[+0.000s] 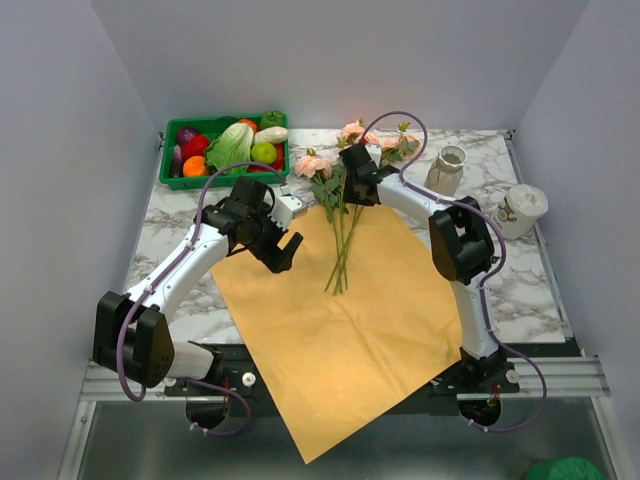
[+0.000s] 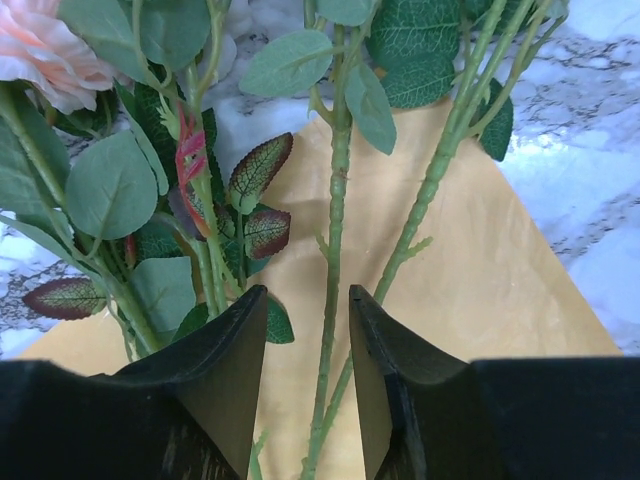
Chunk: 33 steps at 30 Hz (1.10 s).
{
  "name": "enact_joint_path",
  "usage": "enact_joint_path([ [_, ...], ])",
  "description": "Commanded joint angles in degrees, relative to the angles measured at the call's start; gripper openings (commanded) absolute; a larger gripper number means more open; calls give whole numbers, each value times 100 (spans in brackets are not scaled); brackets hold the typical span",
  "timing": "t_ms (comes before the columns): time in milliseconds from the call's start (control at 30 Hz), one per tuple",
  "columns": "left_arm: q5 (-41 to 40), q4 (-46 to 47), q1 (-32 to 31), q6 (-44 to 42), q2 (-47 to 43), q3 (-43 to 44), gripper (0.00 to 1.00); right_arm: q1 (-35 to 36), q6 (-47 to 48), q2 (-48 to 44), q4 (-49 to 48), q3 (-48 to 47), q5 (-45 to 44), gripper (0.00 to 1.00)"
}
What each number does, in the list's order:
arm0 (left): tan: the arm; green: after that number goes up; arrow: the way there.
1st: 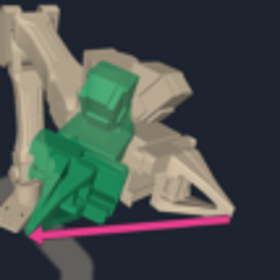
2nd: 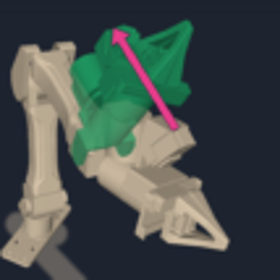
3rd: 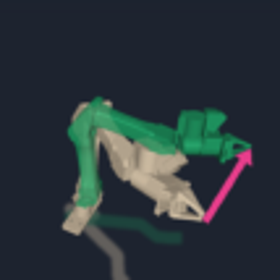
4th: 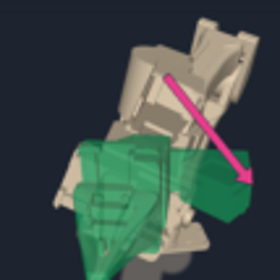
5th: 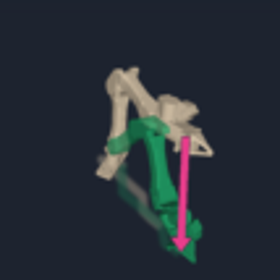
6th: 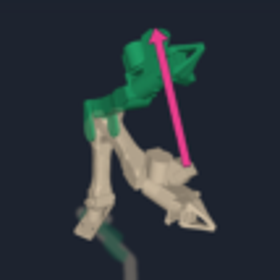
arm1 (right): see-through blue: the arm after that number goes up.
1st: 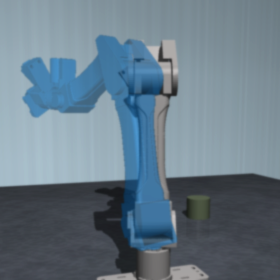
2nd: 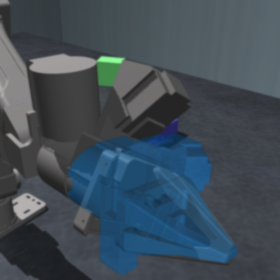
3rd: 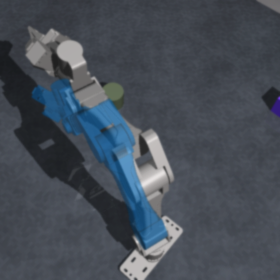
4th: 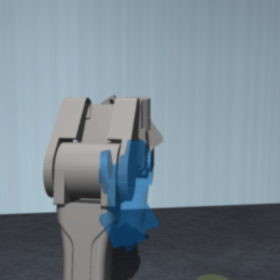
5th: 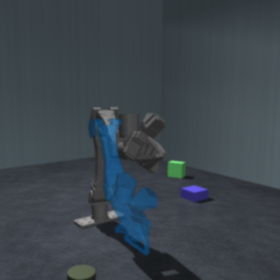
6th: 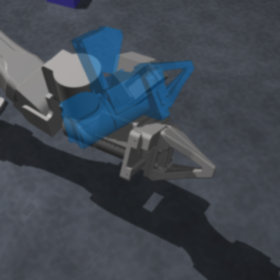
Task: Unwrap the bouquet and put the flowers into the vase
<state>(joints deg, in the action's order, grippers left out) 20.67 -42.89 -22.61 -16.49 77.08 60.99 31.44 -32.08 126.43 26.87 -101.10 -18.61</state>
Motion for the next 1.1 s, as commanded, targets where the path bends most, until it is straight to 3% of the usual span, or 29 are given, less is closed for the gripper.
enact_joint_path([
  [0,139,-8,20,-30,70,-8,97,-24,-88,303,-51,-129,217,46],
  [300,139,-26,20,-56,35,-26,97,-24,-299,365,-16,-24,393,41],
  [367,148,-17,20,-65,35,-17,96,-15,-387,330,-33,81,481,36],
  [433,157,-26,20,-38,18,-8,96,-15,-448,303,-51,152,551,28],
  [467,201,-43,20,-30,18,9,96,-15,-484,277,-51,222,543,17],
  [567,236,-70,20,-21,-26,35,96,-7,-580,40,-138,388,411,1],
  [833,227,-149,20,5,-61,132,96,-6,-300,-1488,-1165,1478,-19,1],
  [1067,297,-167,20,85,-35,238,96,-15,148,-2851,-1632,1778,68,1],
])
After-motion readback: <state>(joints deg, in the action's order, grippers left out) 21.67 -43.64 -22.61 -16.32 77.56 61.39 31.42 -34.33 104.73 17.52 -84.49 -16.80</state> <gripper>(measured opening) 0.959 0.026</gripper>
